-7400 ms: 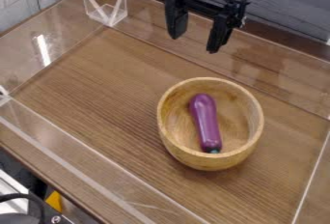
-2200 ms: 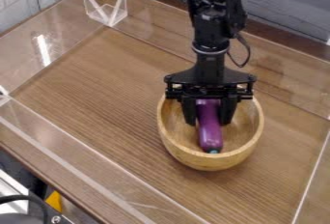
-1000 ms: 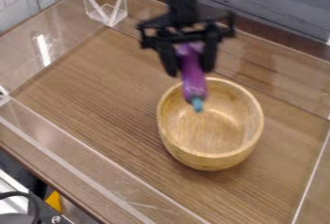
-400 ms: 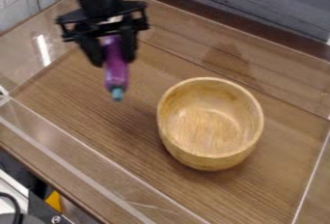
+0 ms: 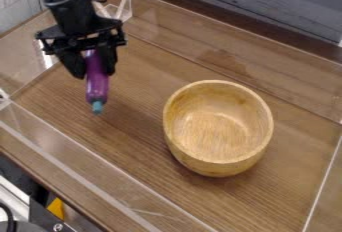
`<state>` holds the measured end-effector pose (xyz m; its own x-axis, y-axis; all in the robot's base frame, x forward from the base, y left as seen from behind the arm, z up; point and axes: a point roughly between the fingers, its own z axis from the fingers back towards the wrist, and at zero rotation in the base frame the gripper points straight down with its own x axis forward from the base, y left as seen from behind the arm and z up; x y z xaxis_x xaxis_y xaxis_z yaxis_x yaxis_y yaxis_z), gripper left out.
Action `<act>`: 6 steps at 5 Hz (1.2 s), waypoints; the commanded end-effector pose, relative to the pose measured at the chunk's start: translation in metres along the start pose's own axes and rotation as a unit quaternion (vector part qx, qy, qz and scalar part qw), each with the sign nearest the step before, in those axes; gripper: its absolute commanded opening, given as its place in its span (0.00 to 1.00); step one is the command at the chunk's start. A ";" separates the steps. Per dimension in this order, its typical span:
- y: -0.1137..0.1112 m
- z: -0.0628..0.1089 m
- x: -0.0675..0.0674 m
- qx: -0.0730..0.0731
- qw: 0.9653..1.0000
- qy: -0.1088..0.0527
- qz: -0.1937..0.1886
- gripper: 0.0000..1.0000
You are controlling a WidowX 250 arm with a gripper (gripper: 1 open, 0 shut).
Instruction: Remove the purple eggplant from inside the brown bowl and put it on the table
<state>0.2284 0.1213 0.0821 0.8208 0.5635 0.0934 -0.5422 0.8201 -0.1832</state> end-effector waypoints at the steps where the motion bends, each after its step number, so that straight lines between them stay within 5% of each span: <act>1: 0.004 -0.004 0.004 0.009 1.000 -0.027 -0.011 0.00; 3: 0.002 -0.024 -0.001 0.024 0.999 -0.032 -0.027 0.00; 4: 0.003 -0.026 -0.003 0.034 0.998 -0.032 -0.030 1.00; 6: -0.002 -0.015 -0.002 0.039 0.998 -0.038 -0.039 1.00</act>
<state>0.2225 0.1123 0.0532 0.8511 0.5117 0.1171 -0.5025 0.8588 -0.1000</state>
